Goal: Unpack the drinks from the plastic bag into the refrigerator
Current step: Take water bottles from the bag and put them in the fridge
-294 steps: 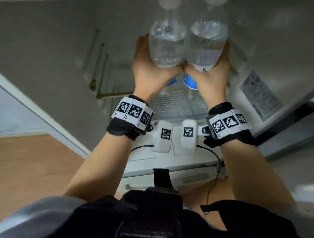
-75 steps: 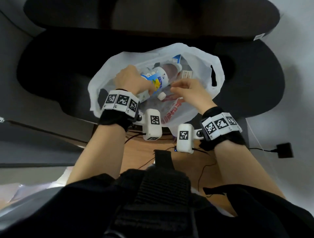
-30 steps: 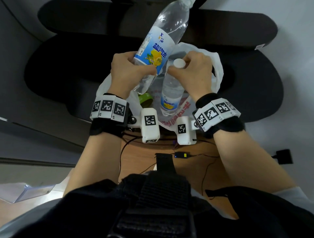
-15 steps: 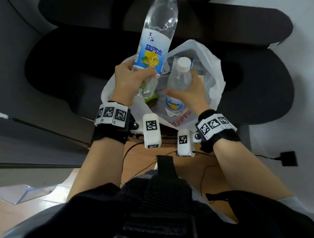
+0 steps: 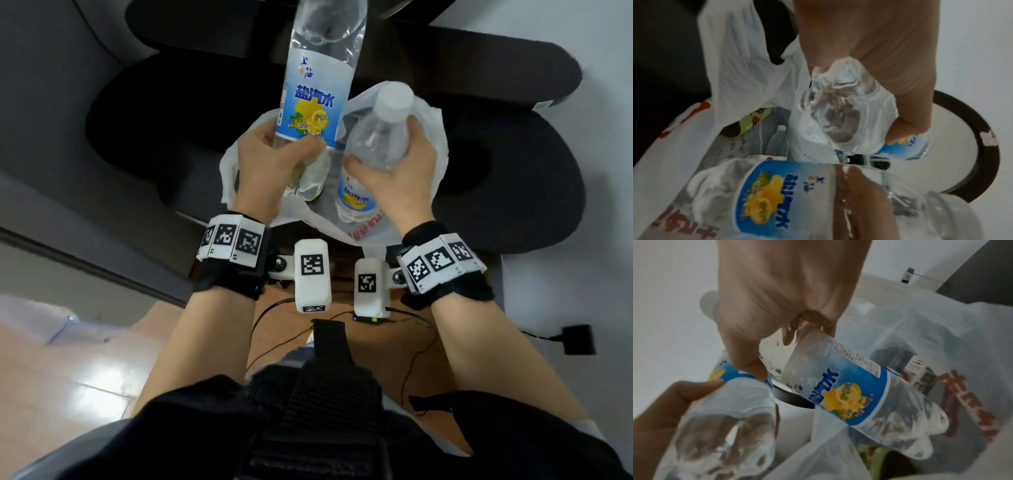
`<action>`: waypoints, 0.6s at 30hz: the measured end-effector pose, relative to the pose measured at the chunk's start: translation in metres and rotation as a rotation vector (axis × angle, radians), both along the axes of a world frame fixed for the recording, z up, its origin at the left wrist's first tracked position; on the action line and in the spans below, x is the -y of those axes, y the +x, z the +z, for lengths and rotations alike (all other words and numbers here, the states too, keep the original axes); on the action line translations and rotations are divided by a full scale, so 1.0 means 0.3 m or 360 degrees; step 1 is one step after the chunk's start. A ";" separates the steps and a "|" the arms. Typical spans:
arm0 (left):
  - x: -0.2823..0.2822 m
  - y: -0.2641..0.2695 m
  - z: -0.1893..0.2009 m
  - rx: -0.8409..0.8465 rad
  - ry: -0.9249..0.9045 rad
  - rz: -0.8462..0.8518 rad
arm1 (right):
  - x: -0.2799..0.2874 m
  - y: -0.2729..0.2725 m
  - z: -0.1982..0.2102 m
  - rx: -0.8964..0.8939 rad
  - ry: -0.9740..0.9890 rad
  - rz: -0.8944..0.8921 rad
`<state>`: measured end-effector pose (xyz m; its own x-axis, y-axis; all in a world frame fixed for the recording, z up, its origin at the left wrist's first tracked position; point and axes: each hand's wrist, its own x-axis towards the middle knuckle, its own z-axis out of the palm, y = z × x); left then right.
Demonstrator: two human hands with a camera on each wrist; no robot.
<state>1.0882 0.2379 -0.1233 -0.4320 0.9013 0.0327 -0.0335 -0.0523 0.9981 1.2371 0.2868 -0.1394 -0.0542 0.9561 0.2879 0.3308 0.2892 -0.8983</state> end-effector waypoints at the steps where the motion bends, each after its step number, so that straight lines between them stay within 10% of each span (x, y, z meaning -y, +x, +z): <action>1: 0.038 0.004 0.012 0.0012 0.0032 0.0022 | 0.030 0.004 0.029 -0.0056 0.0088 0.0012; 18: 0.777 -0.118 0.107 0.0081 0.0338 0.0264 | 0.569 -0.211 0.250 -0.0431 0.0411 0.0945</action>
